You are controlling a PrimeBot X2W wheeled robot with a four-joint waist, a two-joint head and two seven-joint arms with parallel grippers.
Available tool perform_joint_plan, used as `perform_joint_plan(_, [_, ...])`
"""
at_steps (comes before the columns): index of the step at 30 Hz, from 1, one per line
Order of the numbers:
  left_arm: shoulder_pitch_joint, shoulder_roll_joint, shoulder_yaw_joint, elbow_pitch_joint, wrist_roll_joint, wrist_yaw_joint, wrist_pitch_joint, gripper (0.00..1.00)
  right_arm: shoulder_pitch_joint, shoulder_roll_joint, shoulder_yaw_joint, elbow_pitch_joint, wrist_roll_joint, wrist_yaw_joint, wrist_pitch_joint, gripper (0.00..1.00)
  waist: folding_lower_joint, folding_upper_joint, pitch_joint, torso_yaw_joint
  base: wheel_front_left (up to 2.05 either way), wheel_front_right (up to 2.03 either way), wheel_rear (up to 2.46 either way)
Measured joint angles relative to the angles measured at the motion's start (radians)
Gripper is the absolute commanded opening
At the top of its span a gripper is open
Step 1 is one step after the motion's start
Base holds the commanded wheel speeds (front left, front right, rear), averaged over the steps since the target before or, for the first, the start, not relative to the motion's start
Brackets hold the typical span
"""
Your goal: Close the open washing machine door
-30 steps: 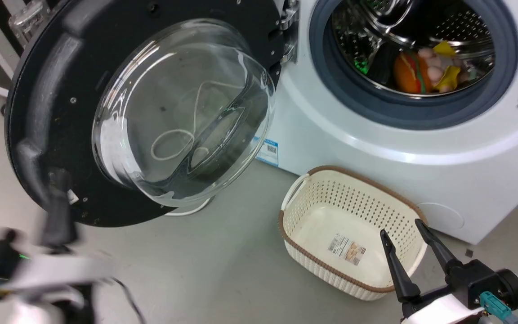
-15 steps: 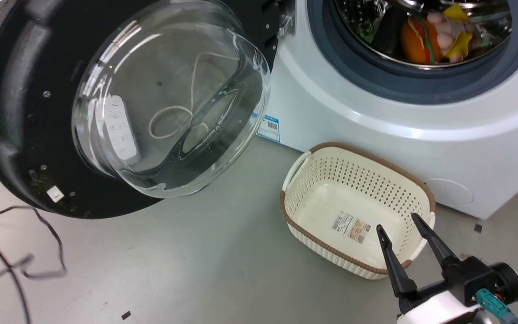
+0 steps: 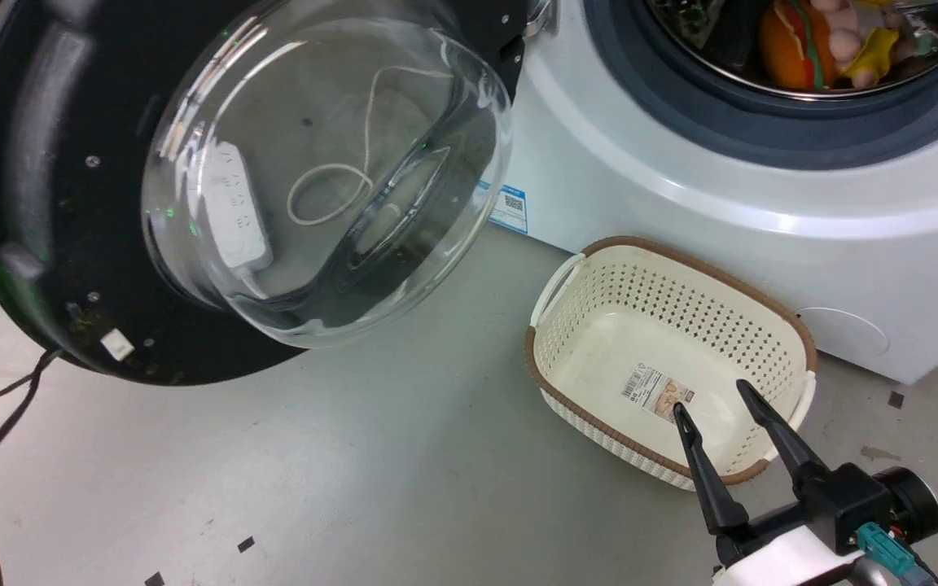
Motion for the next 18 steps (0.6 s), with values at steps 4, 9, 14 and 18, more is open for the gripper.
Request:
perform_joint_plan(4, [0.0,-0.011,0.01,-0.007,-0.09,-0.023,0.11,0.0,-0.002,-0.002,-0.003,0.007,0.0,0.0,-0.01,1.0,0.0,0.0,0.004,0.013,0.0,0.0,0.0])
perform_joint_plan(9, [0.035,-0.039,-0.003,-0.064,-0.179,-0.025,0.262,0.0,-0.003,-0.002,-0.039,0.013,-0.001,0.0,-0.02,1.0,0.0,0.0,-0.016,0.022,0.0,0.0,0.0])
perform_joint_plan(14, [0.133,-0.117,-0.051,-0.195,-0.207,-0.024,0.343,0.0,-0.003,0.004,-0.105,0.016,0.0,0.0,-0.021,1.0,-0.0002,0.0,-0.052,0.019,0.0,0.0,0.0])
perform_joint_plan(18, [0.227,-0.23,-0.119,-0.304,-0.213,-0.015,0.373,0.0,-0.003,0.008,-0.153,0.025,0.001,0.0,-0.021,1.0,-0.0002,0.0,-0.084,0.012,0.0,0.0,0.0])
